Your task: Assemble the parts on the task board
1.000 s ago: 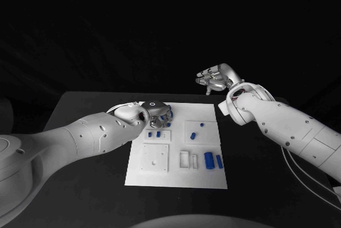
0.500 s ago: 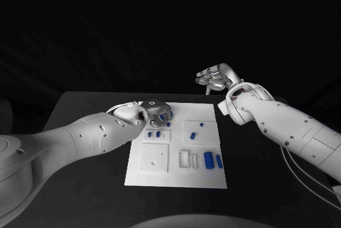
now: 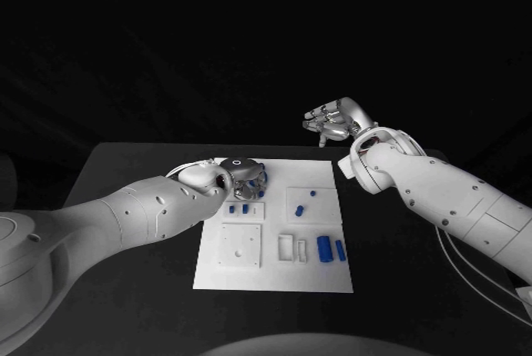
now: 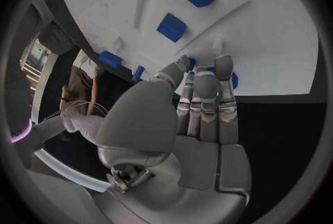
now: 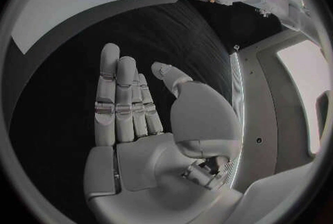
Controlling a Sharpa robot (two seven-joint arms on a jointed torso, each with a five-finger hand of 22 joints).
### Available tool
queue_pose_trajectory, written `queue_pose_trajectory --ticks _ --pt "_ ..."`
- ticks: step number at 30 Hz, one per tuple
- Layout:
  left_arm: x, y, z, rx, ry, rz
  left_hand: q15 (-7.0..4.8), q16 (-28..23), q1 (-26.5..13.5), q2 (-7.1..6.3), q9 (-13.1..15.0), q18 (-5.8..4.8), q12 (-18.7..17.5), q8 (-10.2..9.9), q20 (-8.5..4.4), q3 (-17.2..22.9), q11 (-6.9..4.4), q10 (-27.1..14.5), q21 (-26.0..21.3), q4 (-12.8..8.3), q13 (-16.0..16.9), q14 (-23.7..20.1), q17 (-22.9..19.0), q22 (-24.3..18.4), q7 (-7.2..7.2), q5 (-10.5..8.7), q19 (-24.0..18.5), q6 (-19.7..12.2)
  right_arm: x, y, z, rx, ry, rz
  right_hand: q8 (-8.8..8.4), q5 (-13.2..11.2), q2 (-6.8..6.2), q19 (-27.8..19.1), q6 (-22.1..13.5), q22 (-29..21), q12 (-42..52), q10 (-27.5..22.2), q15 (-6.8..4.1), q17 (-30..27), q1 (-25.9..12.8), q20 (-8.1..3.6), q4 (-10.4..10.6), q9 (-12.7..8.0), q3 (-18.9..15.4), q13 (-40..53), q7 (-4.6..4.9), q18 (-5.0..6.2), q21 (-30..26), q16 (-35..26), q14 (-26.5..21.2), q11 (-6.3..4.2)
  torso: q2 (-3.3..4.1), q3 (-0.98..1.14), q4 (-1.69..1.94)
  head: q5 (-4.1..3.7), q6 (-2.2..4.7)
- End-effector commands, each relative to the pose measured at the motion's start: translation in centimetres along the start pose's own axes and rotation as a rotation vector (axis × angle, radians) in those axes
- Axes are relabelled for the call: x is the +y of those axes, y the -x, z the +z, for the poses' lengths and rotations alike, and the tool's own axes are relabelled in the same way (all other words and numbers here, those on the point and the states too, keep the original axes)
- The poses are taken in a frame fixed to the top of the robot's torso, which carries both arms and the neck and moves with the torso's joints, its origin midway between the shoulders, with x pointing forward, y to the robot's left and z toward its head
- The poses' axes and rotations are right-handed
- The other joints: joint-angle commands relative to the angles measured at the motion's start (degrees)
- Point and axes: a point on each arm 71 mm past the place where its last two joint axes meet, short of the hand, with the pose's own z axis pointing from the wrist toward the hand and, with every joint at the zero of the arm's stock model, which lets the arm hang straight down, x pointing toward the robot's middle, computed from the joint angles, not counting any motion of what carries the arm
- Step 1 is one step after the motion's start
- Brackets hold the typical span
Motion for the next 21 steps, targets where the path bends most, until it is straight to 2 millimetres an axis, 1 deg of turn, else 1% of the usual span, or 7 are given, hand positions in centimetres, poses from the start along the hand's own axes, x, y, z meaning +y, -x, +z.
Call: queue_pose_trajectory --ticks 1,6,8,11,14,21 --pt "0.02 -0.28 0.07 0.034 0.012 -0.009 0.30 0.4 -0.1 0.11 -0.1 0.63 -0.3 -0.2 0.09 -0.1 0.02 -0.4 0.3 0.1 0.0 0.0 0.0 1.1 -0.08 -0.05 -0.3 -0.1 0.18 -0.10 -0.01 0.004 0.009 -0.009 -0.03 0.2 -0.39 0.6 0.2 0.1 -0.3 -0.2 -0.06 0.0 -0.1 0.07 0.0 0.1 0.2 -0.1 0.36 1.15 0.3 0.2 0.4 0.04 0.03 0.02 0.00 -0.18 -0.01" --pt "0.20 -0.39 0.05 0.040 0.018 -0.007 0.30 0.4 -0.1 0.22 -0.1 0.66 -0.3 -0.2 0.14 -0.1 0.03 -0.6 0.4 0.2 0.0 -0.1 0.0 1.1 -0.02 -0.07 -0.4 -0.2 0.23 -0.15 0.00 0.005 0.010 -0.008 -0.03 0.2 -0.39 0.6 0.2 0.1 -0.3 -0.2 -0.06 0.0 -0.1 0.07 0.0 0.1 0.2 -0.1 0.36 1.15 0.3 0.2 0.4 0.04 -0.03 0.04 0.03 -0.24 -0.07" --pt "0.21 -0.43 0.05 0.041 0.019 -0.007 0.27 0.4 -0.1 0.31 -0.1 0.67 -0.3 -0.2 0.15 0.0 -0.02 -0.5 0.4 0.2 0.0 -0.1 0.0 1.1 -0.05 -0.05 -0.5 -0.2 0.26 -0.17 0.01 0.005 0.010 -0.008 -0.03 0.2 -0.39 0.6 0.2 0.1 -0.3 -0.2 -0.06 0.0 -0.1 0.07 0.0 0.1 0.2 -0.1 0.36 1.15 0.3 0.2 0.4 0.04 0.00 0.02 0.11 -0.40 -0.12" --pt "0.17 -0.46 0.08 0.038 0.017 -0.008 0.19 0.4 -0.2 0.37 -0.1 0.67 -0.3 -0.2 0.13 0.0 -0.07 -0.5 0.4 0.3 0.0 -0.1 0.0 1.1 -0.06 -0.07 -0.5 -0.2 0.29 -0.20 0.01 0.006 0.011 -0.008 -0.03 0.2 -0.39 0.6 0.2 0.1 -0.3 -0.2 -0.06 0.0 -0.1 0.07 0.0 0.1 0.2 -0.1 0.36 1.15 0.3 0.2 0.4 0.04 0.00 -0.01 0.09 -0.43 -0.12" --pt "0.11 -0.50 0.11 0.032 0.015 -0.012 -0.03 0.4 -0.1 0.31 -0.1 0.59 -0.3 -0.2 -0.01 0.1 -0.20 -0.5 0.6 0.3 0.0 0.0 0.0 1.1 -0.46 0.00 -0.5 -1.2 0.32 -0.23 0.02 0.006 0.011 -0.007 -0.02 0.2 -0.44 0.6 0.2 0.3 -0.3 -0.2 -0.06 0.0 -0.1 0.06 0.1 0.1 0.4 -0.1 0.35 1.15 0.3 0.3 0.4 0.03 -0.01 0.01 0.06 -0.42 -0.14" --pt "-0.02 -0.51 0.14 0.024 0.008 -0.021 -0.24 0.4 -0.3 0.39 -0.1 0.41 -0.3 -0.2 -0.21 0.3 -0.33 -0.4 0.7 0.6 0.0 0.1 0.0 1.1 -0.46 -0.01 -0.5 -1.2 0.32 -0.21 0.02 0.007 0.010 -0.008 -0.02 0.2 -0.44 0.6 0.2 0.3 -0.3 -0.2 -0.06 0.0 -0.1 0.06 0.1 0.1 0.4 -0.1 0.35 1.15 0.3 0.3 0.4 0.03 -0.02 0.00 0.21 -0.58 -0.35"
